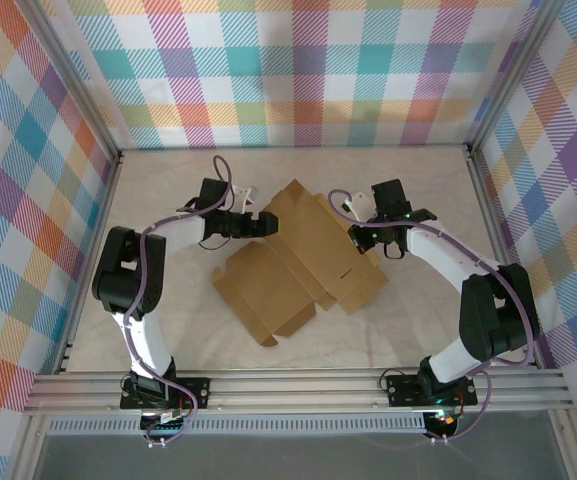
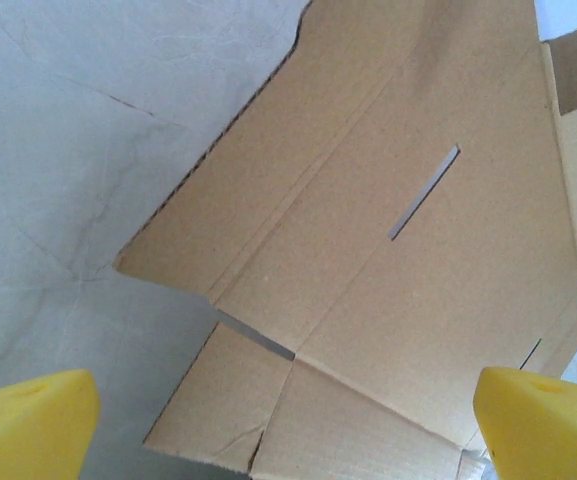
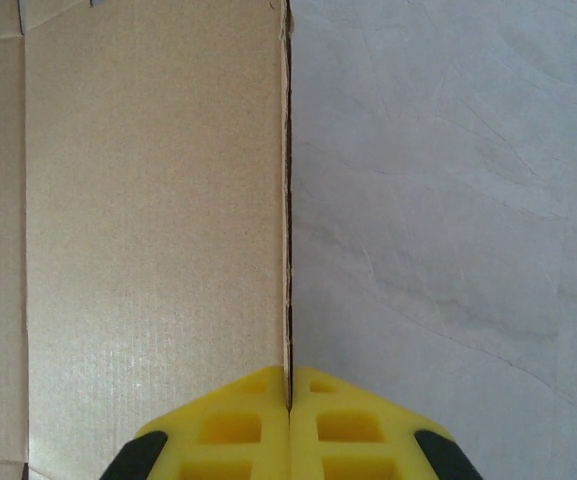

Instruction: Fold the paper box

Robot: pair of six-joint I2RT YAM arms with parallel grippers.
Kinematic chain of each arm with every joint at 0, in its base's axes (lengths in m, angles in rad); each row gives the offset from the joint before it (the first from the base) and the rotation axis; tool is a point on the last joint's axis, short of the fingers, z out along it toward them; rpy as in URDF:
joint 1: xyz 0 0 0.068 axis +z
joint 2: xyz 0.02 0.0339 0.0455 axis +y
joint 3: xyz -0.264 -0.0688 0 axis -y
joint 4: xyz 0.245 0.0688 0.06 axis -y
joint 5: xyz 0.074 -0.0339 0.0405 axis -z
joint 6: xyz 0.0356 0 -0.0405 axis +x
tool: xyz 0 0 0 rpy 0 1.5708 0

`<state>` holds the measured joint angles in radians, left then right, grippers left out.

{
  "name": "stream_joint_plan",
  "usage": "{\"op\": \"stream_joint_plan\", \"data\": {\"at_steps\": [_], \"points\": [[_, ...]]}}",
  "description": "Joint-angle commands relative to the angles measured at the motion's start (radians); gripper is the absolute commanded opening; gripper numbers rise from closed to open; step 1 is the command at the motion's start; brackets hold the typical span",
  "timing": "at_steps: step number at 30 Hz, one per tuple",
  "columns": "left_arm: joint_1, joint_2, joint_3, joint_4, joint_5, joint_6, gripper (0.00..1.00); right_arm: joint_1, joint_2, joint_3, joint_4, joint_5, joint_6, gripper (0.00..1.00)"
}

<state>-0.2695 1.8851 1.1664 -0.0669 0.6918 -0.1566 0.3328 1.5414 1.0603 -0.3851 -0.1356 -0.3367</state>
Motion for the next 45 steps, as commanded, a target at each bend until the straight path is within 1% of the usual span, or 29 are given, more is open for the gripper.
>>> {"op": "stream_joint_plan", "data": {"at_steps": [1, 7, 9, 11, 15, 19, 24, 30, 33, 35, 36, 41, 42, 45], "points": [[-0.011, 0.024, 0.031, 0.039, 0.051, -0.034, 0.95, -0.008, 0.004, 0.019, 0.006, -0.032, 0.006, 0.00], [-0.017, 0.032, 0.038, 0.037, 0.109, -0.041, 0.82, -0.019, 0.002, 0.015, 0.002, -0.030, 0.003, 0.00], [-0.019, 0.023, 0.033, 0.038, 0.114, -0.040, 0.79, -0.020, 0.002, 0.017, 0.003, -0.030, 0.004, 0.00], [-0.019, 0.014, 0.027, 0.035, 0.119, -0.038, 0.74, -0.023, 0.006, 0.021, 0.002, -0.029, 0.005, 0.00], [-0.022, -0.011, 0.018, 0.030, 0.139, -0.032, 0.69, -0.021, 0.018, 0.028, -0.003, -0.019, 0.004, 0.00], [-0.041, -0.037, 0.016, -0.010, 0.146, 0.009, 0.69, -0.022, 0.026, 0.030, -0.005, -0.015, 0.005, 0.00], [-0.066, -0.032, 0.031, -0.090, 0.117, 0.068, 0.69, -0.022, 0.028, 0.032, -0.004, -0.018, 0.006, 0.00], [-0.101, -0.032, 0.045, -0.145, 0.084, 0.100, 0.69, -0.022, 0.038, 0.035, -0.010, -0.011, 0.004, 0.00], [-0.113, -0.014, 0.063, -0.197, 0.049, 0.119, 0.69, -0.021, 0.040, 0.033, -0.008, -0.012, 0.006, 0.00], [-0.118, 0.000, 0.068, -0.203, 0.031, 0.120, 0.69, -0.022, 0.039, 0.033, -0.008, -0.012, 0.005, 0.00], [-0.123, 0.005, 0.070, -0.240, 0.014, 0.121, 0.70, -0.021, 0.040, 0.032, -0.008, -0.012, 0.006, 0.00], [-0.154, 0.036, 0.082, -0.284, -0.076, 0.133, 0.70, -0.022, 0.045, 0.032, -0.004, -0.016, 0.019, 0.00], [-0.163, 0.040, 0.083, -0.293, -0.108, 0.142, 0.70, -0.022, 0.046, 0.032, -0.003, -0.017, 0.023, 0.00], [-0.186, 0.043, 0.069, -0.285, -0.175, 0.155, 0.70, -0.022, 0.049, 0.029, 0.001, -0.012, 0.033, 0.00]]}}
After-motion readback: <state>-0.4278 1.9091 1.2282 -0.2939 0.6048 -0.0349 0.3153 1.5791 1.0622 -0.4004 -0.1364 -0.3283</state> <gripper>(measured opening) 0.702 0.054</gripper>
